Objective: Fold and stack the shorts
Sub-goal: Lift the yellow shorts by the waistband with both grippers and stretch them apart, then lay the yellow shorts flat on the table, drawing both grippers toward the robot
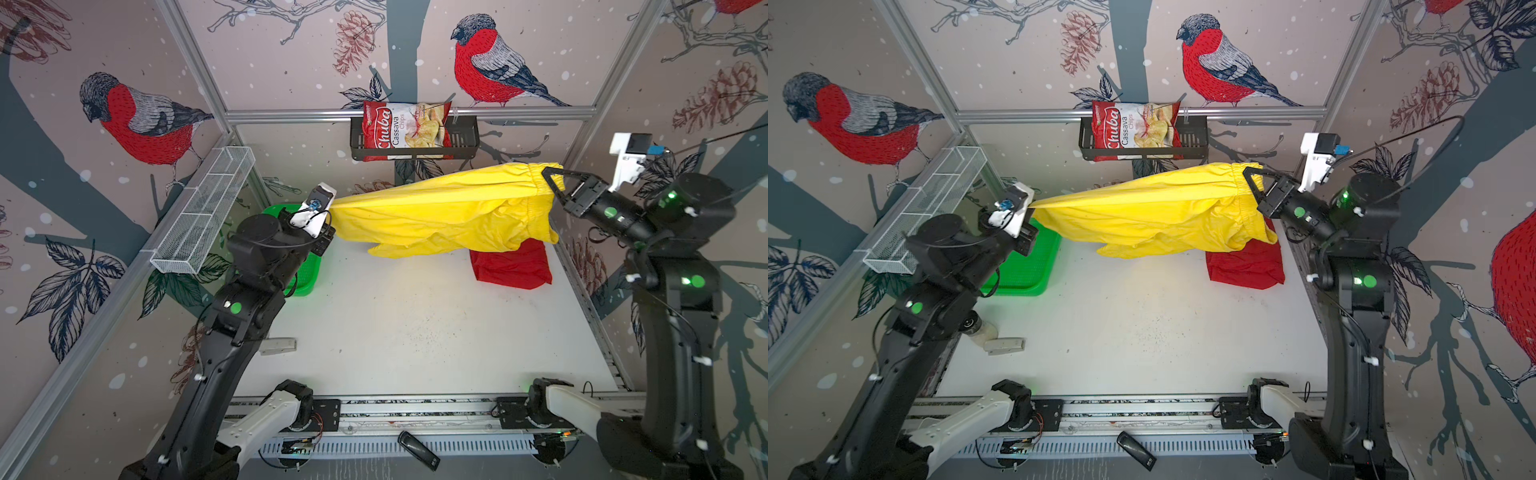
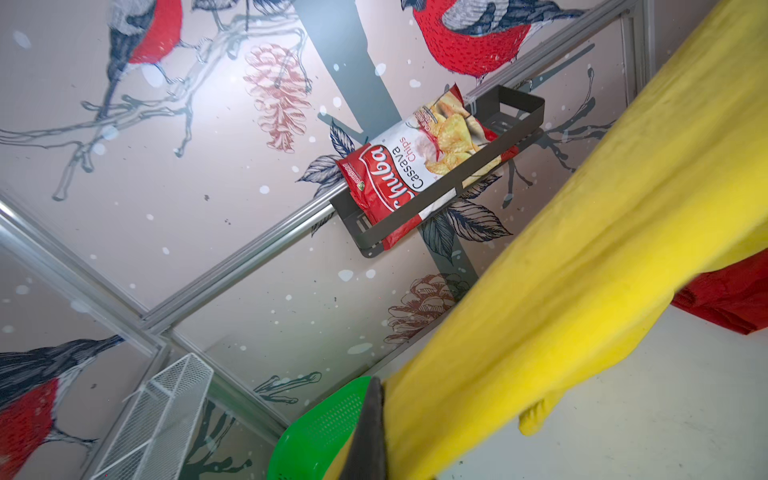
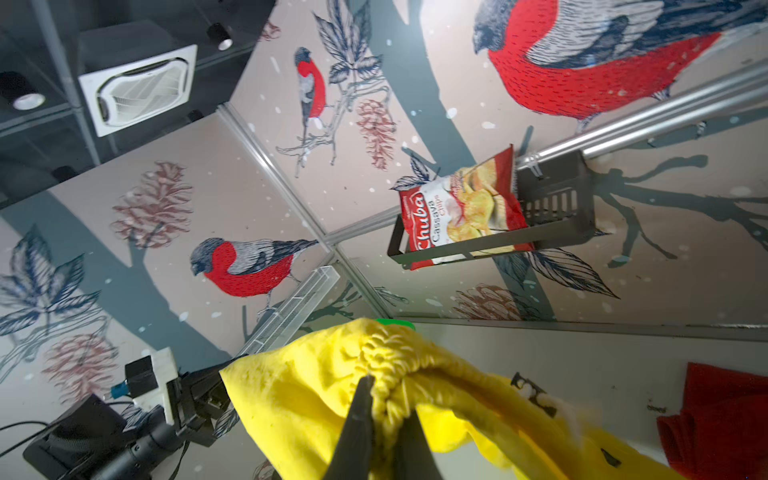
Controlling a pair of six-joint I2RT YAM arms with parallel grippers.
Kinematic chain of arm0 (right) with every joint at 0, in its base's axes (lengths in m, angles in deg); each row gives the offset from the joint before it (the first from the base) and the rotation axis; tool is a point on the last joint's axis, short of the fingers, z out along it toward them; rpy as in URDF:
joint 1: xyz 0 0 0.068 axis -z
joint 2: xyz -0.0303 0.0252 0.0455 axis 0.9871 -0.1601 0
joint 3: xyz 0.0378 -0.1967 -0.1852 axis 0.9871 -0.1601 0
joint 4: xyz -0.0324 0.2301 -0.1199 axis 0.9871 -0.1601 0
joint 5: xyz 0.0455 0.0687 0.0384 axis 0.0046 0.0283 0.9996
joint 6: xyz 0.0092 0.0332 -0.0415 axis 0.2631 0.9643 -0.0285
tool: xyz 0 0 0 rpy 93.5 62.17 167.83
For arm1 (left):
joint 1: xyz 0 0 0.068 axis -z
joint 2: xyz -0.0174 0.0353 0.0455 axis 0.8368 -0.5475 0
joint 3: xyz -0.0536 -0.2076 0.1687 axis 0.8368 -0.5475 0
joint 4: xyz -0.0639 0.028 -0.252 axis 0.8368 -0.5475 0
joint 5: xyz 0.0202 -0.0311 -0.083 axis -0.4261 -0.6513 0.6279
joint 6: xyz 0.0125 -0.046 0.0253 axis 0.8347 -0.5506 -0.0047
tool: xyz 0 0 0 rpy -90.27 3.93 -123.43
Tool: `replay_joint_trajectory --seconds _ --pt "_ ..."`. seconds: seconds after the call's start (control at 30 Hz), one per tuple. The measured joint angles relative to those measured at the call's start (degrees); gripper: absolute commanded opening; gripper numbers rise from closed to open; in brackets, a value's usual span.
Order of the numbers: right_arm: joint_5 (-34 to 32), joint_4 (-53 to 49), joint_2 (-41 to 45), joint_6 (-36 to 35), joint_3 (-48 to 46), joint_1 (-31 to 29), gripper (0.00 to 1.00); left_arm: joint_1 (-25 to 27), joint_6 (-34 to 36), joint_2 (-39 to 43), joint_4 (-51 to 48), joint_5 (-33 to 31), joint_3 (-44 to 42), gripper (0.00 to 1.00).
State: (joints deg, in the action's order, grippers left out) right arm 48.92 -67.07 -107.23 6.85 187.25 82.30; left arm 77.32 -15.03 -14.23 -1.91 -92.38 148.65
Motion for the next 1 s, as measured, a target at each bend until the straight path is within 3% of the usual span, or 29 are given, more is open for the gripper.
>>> replay_joint_trajectory --seconds 0.23,0.4,0.5,0.63,0.77,0.83,1.0 --pt "2.5 -1.0 2.0 0.5 -2.8 0.0 0.05 -1.9 0.3 -2.5 -5.5 0.4 2.0 0.00" --pt "-0.2 2.0 -7.8 2.5 -5.9 -5.0 0.04 -6.3 0.8 -11.6 -6.5 1.0 4.6 0.00" --pt "-3.0 2.6 -18.8 2.4 1.5 -9.1 0.04 -8.4 1.8 -19.3 -6.6 -0.9 11.7 0.00" --pt "-3.9 2.1 -34.6 1.5 21.0 -10.4 0.04 -9.1 3.9 -27.9 -6.3 -2.5 25.2 0.00" --pt "-4.5 1.5 -43.4 1.2 37.9 -10.1 0.05 -9.1 6.7 -28.5 -3.6 -2.0 30.6 0.00" --pt "-3.5 3.2 -41.0 0.8 35.5 -9.6 0.05 -9.1 8.4 -24.7 -1.2 -1.0 27.0 0.00" --pt "0.1 13.0 -24.5 1.5 4.2 -6.5 0.06 -9.0 14.5 -11.1 3.6 4.7 8.2 0.00"
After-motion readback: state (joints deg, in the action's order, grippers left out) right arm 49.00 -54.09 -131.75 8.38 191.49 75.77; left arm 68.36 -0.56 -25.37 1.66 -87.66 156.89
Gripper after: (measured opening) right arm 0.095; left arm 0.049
